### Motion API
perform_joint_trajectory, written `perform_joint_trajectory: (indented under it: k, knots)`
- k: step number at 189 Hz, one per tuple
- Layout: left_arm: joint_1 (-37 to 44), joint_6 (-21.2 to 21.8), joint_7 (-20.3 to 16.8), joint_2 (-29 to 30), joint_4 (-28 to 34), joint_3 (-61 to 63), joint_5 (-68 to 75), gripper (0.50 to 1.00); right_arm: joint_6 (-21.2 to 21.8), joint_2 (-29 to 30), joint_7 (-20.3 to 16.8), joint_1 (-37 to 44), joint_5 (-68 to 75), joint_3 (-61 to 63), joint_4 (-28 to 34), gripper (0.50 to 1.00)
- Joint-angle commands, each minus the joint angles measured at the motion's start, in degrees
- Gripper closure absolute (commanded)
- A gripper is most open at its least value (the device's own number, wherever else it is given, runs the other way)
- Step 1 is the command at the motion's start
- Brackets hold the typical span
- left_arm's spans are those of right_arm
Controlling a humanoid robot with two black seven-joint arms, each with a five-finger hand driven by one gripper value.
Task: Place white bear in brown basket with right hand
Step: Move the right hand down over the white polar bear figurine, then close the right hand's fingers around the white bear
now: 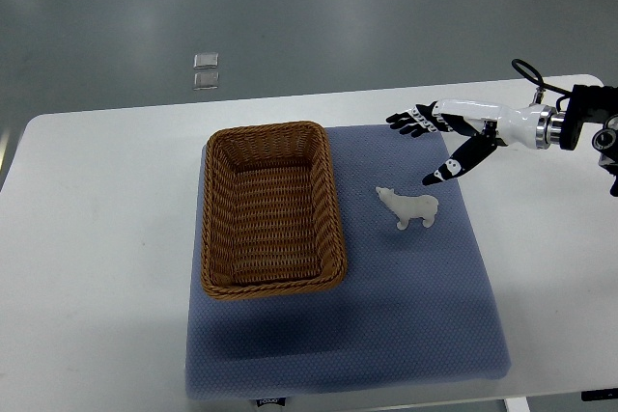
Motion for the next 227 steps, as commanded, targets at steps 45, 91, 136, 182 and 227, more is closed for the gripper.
perform_joint_trajectory:
  k: [45,91,136,182,227]
  knots:
    - [0.0,0.0,0.0,0.0,0.0,0.0,-0.01,0.5,-5.82,0.77,0.48,-1.12,-12.91,-3.49,4.65,0.576]
    - [0.0,0.0,0.0,0.0,0.0,0.0,-0.01,0.5,-10.57,1.03,0.48,-1.12,-14.85,-7.01,4.56,0.579]
    - [0.0,0.0,0.0,0.0,0.0,0.0,-0.01,0.5,-16.37,1.12,0.3,-0.85,-15.02,-10.88,4.12,0.579]
    - [0.0,0.0,0.0,0.0,0.0,0.0,-0.01,0.5,-16.64,1.21,-0.05,-0.85,-15.02,-11.41,4.03,0.583]
    - [0.0,0.0,0.0,0.0,0.0,0.0,-0.01,0.5,-16.64,2.26,-0.31,-0.77,-15.2,-11.49,3.68,0.599]
